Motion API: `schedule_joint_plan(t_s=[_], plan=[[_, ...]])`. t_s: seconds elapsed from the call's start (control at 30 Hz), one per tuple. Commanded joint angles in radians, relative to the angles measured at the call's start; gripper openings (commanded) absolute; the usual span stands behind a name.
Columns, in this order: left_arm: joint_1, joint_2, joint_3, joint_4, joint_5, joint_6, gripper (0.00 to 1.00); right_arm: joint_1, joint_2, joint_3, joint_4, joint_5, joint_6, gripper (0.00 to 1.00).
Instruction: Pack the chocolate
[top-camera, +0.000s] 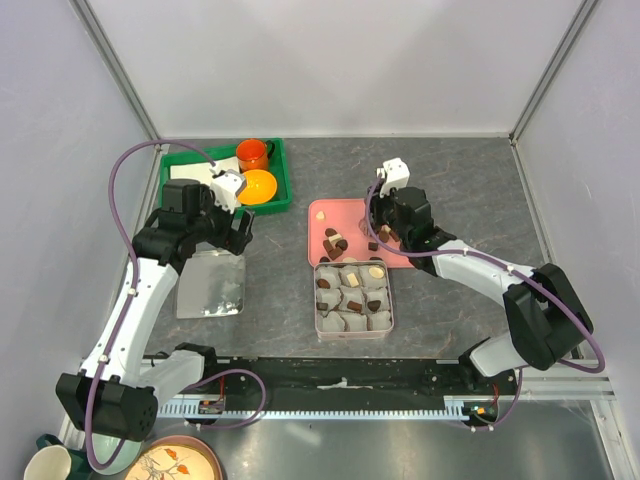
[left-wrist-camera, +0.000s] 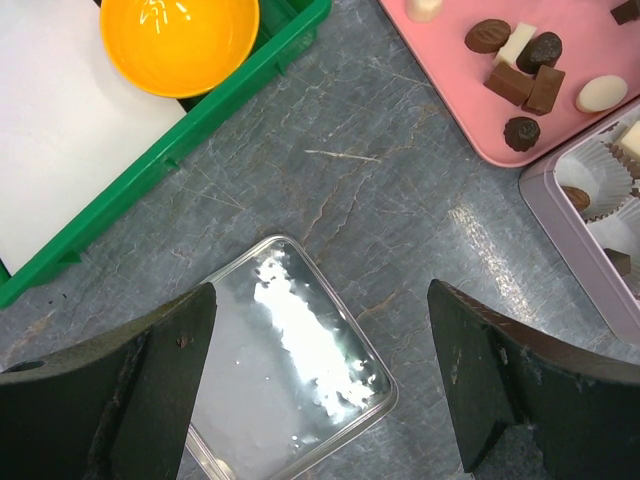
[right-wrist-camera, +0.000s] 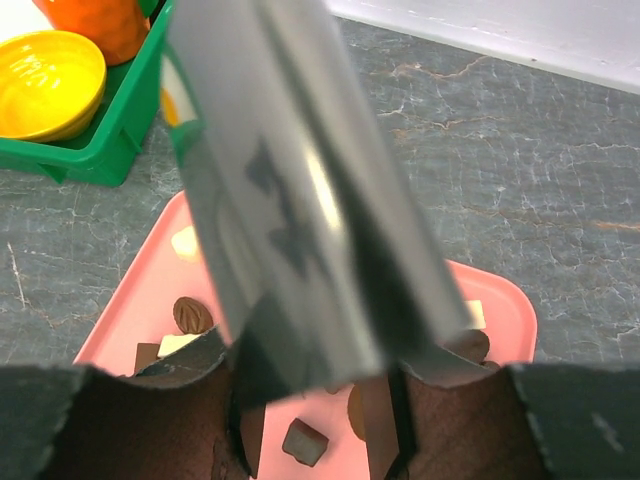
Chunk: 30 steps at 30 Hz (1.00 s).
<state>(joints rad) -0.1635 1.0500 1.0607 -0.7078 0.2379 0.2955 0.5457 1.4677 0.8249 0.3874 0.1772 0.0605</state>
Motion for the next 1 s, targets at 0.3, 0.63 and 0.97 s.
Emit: schedule_joint_plan(t_s=[0.3,0.63,0.97], plan=[[0.004,-0.03,-0.002,0.016,-0.002,0.037,0.93,-0.006,-0.016,-0.053,0.039,-0.027,0.027,0.33],[0.004,-0.028,0.007,0.005,0.003,0.036,0.93,-0.003,-0.15,0.075,-0.013,-0.157,0.076,0.24],[0.004,-0.015,0.008,0.011,0.003,0.036,0.93,0.124,-0.426,-0.012,-0.203,-0.269,0.142,0.22]])
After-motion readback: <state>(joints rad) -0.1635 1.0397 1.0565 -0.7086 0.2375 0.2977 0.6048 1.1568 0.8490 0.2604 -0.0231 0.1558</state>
